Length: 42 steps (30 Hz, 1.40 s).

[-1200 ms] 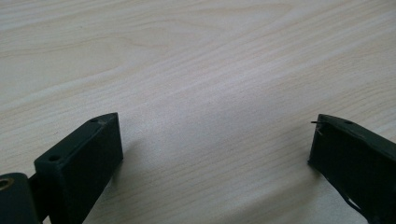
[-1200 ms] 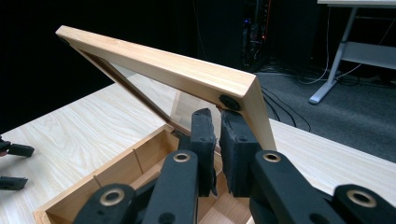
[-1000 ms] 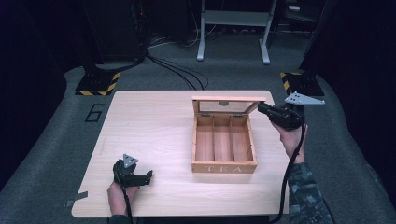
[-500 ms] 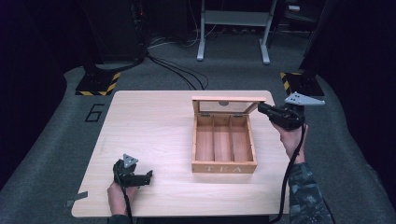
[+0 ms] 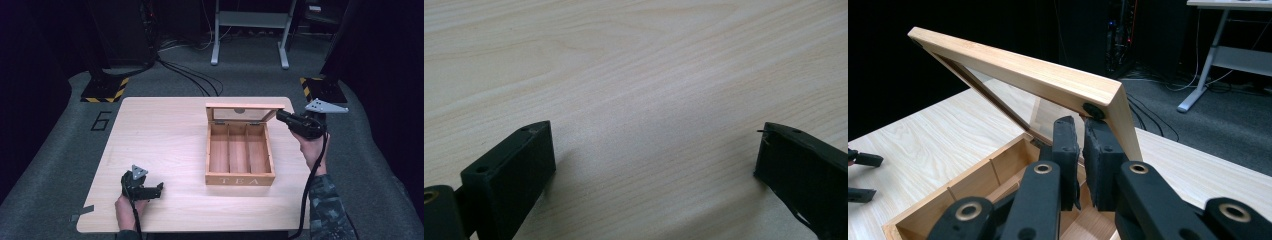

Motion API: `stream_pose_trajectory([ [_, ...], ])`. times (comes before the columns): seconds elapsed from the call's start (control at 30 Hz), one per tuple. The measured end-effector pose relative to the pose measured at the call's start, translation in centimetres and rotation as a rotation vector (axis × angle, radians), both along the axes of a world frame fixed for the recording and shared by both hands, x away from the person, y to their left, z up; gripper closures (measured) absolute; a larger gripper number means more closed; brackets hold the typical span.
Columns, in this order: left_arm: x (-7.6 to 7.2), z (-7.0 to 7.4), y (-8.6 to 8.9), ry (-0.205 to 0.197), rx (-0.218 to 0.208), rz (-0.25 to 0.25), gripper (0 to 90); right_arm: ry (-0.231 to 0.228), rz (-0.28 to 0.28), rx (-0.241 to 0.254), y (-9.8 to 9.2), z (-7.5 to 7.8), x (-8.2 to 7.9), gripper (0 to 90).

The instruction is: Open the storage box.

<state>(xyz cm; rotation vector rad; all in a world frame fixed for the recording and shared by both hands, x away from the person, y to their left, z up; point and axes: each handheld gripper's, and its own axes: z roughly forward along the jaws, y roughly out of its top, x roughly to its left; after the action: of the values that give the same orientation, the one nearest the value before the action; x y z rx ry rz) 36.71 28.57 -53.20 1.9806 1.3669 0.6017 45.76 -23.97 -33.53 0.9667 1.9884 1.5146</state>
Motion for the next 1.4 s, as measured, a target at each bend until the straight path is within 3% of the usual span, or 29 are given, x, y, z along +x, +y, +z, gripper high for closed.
stream_pose_trajectory([
  [1.4,0.00,0.00,-0.01,0.000,0.000,-0.001,2.4,0.007,0.003,0.010,0.04,-0.14,-0.41,83.8],
])
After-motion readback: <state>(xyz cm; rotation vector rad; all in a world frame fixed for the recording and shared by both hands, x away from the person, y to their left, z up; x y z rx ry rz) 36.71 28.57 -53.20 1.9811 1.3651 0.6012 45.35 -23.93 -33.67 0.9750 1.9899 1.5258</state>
